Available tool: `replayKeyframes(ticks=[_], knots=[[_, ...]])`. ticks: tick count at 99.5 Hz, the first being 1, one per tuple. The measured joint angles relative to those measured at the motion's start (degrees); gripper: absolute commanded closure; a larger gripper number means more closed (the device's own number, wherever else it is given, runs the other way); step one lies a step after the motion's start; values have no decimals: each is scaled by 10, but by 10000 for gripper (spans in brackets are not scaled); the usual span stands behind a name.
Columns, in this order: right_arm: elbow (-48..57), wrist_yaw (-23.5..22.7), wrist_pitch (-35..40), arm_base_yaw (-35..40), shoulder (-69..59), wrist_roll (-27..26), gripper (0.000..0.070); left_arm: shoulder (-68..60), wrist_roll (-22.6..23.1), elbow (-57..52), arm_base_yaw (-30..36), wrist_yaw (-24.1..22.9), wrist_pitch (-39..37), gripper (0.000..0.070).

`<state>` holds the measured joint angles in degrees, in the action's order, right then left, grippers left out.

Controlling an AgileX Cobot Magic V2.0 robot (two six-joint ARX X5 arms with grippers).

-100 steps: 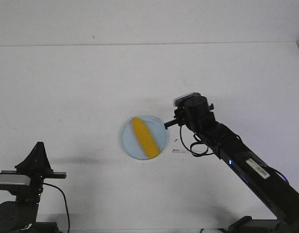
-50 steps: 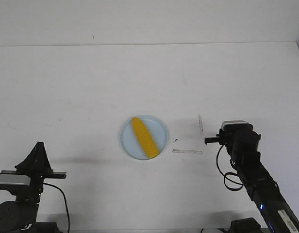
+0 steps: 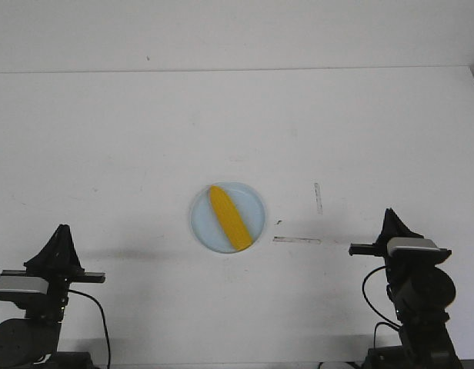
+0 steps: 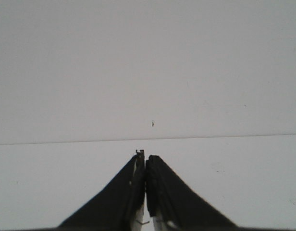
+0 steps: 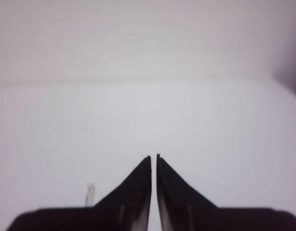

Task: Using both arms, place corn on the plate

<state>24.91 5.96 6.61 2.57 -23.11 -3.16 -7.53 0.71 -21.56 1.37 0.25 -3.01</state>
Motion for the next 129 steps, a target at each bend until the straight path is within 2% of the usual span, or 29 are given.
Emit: replayKeyframes(ticks=[43,111,129], knots=[[0,1,0,0,131,0,684,0,0,0,0,0,0,697],[0,1,0,0,136,0,684,0,0,0,0,0,0,699],[0,1,0,0,136,0,684,0,0,0,0,-27,14,699]])
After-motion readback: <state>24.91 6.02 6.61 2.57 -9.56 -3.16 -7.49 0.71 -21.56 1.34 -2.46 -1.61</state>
